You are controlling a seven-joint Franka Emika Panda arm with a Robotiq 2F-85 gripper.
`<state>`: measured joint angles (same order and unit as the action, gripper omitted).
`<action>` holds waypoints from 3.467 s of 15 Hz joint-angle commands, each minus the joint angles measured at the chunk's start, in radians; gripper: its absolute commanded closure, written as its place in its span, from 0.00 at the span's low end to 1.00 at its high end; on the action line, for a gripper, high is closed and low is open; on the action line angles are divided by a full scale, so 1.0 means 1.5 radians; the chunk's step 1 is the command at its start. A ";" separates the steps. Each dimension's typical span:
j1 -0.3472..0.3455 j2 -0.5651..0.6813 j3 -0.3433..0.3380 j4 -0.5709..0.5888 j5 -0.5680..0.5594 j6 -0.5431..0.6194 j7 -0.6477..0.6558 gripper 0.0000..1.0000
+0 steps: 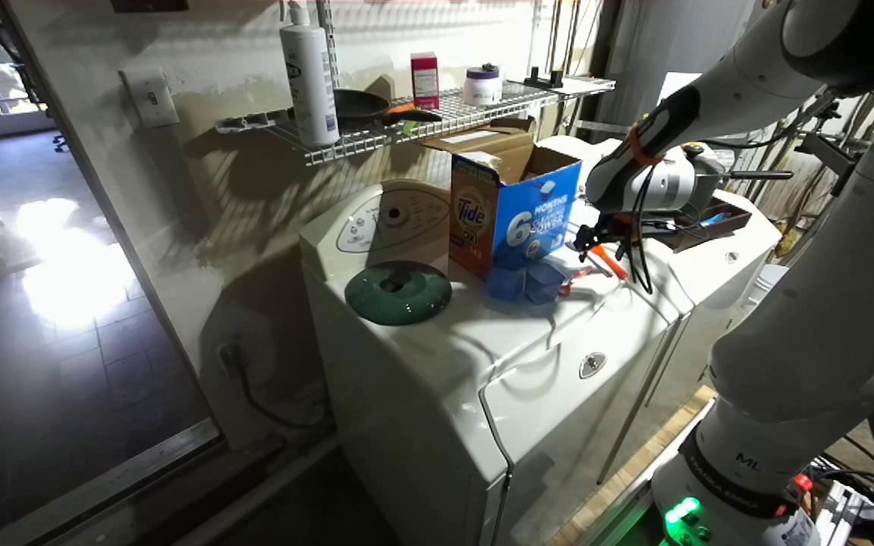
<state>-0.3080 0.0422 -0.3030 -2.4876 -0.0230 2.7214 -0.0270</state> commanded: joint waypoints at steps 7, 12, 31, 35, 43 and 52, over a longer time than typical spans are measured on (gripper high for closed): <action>-0.004 0.116 0.025 0.092 0.054 0.049 -0.024 0.00; -0.004 0.139 0.022 0.109 0.040 0.038 -0.016 0.28; -0.006 0.117 0.005 0.119 0.025 -0.022 -0.017 0.18; -0.005 0.116 0.008 0.123 0.031 -0.033 -0.015 0.51; -0.003 0.122 0.006 0.128 0.026 -0.032 -0.009 1.00; -0.007 0.095 0.001 0.131 0.020 -0.016 -0.022 0.98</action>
<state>-0.3124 0.2220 -0.2957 -2.2962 0.0241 2.6995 -0.0396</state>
